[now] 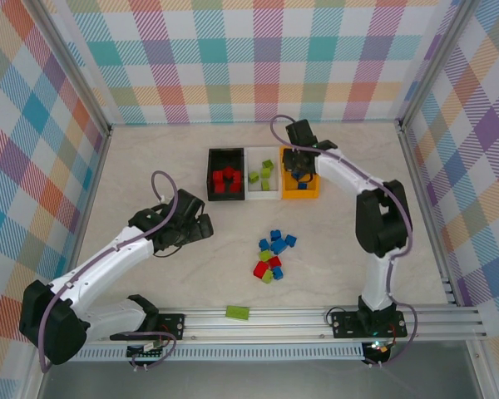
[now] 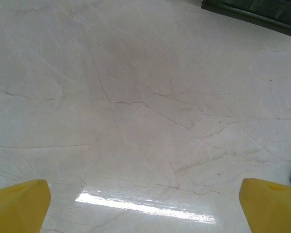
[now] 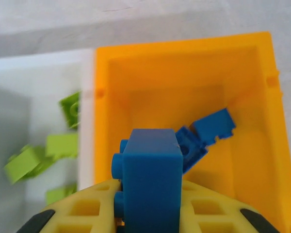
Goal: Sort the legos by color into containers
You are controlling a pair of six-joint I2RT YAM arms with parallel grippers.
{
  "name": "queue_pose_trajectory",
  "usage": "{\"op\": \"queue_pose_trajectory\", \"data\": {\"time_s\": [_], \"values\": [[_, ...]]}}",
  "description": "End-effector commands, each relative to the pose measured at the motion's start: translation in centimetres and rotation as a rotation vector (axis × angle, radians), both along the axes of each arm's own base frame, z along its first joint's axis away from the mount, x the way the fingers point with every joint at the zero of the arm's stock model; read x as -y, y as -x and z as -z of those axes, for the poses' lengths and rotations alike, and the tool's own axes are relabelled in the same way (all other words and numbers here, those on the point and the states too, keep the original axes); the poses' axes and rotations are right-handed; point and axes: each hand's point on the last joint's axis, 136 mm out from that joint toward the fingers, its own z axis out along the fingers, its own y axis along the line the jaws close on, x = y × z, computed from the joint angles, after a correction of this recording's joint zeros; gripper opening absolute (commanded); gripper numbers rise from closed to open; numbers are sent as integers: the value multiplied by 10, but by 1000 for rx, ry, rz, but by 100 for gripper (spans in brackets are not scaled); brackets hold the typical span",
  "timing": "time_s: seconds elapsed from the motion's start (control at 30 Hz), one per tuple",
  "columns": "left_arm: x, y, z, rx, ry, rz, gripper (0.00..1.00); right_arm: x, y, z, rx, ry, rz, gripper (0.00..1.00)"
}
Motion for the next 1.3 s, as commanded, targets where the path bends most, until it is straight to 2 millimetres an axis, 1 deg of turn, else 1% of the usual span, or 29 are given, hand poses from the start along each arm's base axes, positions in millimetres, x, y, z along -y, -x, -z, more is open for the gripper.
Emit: {"op": "queue_pose_trajectory", "data": {"time_s": [0.0,0.07,0.13,0.17,0.2,0.23,0.3,0.37,0.4,0.43,0.5,0.57,0.67,0.8,0.87,0.9,0.97,1.03,1.17,1.27], "values": [[2,1,-4,9,3,22,100,13,-8,0,-53,3,62,27],[2,1,-5,9,-3,24,100,14,-13,-2,-58,2,66,39],[2,0,-7,11,-6,25,100,12,-13,-9,-48,-5,56,55],[2,-1,-9,15,-9,24,100,12,-12,-15,-38,-11,51,60],[1,-1,-10,18,-13,21,100,10,-10,-22,-21,-25,36,62],[0,-2,-13,27,-15,19,100,6,-6,-33,5,-46,10,64],[-2,-4,-18,42,-28,16,100,-9,12,-52,39,-89,-76,65],[-7,-7,-25,60,-50,6,100,-32,46,-65,44,-108,-196,66],[-10,-7,-28,66,-60,1,100,-42,64,-66,50,-104,-250,67],[-13,-8,-32,76,-72,-8,100,-55,88,-66,54,-103,-319,68],[-22,-10,-41,93,-96,-33,100,-73,136,-59,44,-85,-440,68],[-29,-11,-49,112,-105,-59,100,-97,194,-48,24,-98,-616,69],[-40,-11,-64,146,-107,-93,100,-116,271,-22,-65,-63,-831,70],[-58,-12,-87,193,-127,-136,100,-133,355,15,-212,-6,-1063,70],[-64,-13,-96,205,-128,-152,100,-138,384,30,-252,41,-1146,71],[-66,-13,-101,211,-123,-159,100,-141,398,37,-262,69,-1191,71],[-67,-14,-106,220,-113,-161,100,-147,418,46,-267,111,-1263,72],[-70,-15,-109,227,-112,-168,100,-153,430,51,-255,147,-1311,73],[-70,-18,-109,220,-101,-171,100,-169,443,63,-235,206,-1378,75],[-67,-20,-103,199,-84,-162,100,-174,442,76,-202,301,-1397,76]]}}
